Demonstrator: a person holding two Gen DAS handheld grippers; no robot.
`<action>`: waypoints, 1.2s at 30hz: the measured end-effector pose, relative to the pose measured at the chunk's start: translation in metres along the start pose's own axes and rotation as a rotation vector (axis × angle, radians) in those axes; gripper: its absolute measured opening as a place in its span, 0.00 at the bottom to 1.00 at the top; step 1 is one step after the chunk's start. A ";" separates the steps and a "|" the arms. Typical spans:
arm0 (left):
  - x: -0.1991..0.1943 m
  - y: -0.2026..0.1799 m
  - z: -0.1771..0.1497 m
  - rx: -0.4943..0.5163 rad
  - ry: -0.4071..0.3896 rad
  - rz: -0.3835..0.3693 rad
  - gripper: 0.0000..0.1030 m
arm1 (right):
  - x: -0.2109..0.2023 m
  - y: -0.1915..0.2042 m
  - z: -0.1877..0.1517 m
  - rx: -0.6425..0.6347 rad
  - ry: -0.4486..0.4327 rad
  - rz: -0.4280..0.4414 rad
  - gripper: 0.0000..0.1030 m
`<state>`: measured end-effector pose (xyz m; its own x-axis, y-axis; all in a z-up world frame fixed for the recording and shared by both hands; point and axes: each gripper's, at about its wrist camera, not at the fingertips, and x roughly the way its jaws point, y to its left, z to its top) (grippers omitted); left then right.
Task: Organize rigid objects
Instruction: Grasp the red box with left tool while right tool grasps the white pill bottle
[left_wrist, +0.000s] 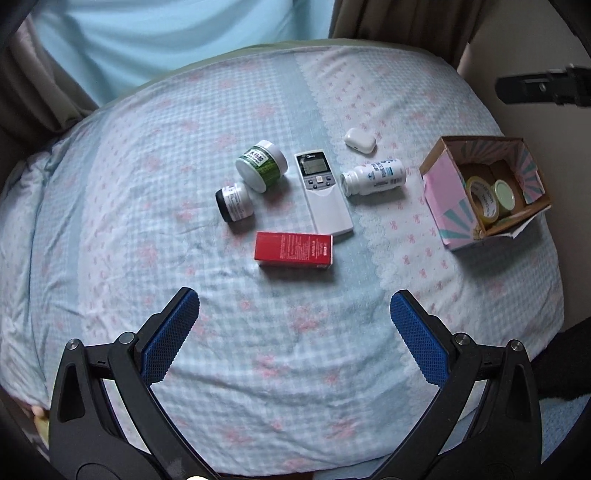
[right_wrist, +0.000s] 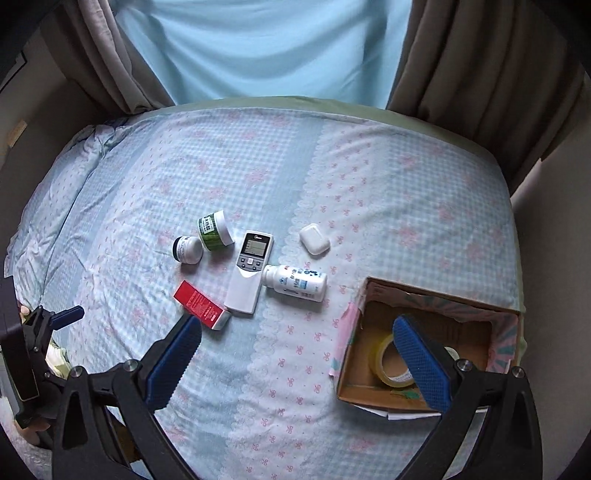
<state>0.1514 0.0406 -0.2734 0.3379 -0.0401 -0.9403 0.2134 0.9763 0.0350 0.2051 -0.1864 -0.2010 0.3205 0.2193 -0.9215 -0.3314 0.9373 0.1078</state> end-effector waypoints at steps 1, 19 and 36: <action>0.009 0.001 0.004 0.040 0.006 -0.007 1.00 | 0.009 0.005 0.006 -0.020 0.007 0.008 1.00; 0.182 -0.048 0.026 0.923 0.195 -0.035 0.91 | 0.215 0.031 0.007 -0.889 0.279 -0.045 0.93; 0.236 -0.068 0.003 1.232 0.308 -0.091 0.50 | 0.298 0.022 -0.005 -1.093 0.490 -0.030 0.67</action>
<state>0.2189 -0.0361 -0.4967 0.0866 0.1161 -0.9894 0.9873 0.1231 0.1009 0.2886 -0.1014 -0.4751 0.0474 -0.1476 -0.9879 -0.9842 0.1618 -0.0714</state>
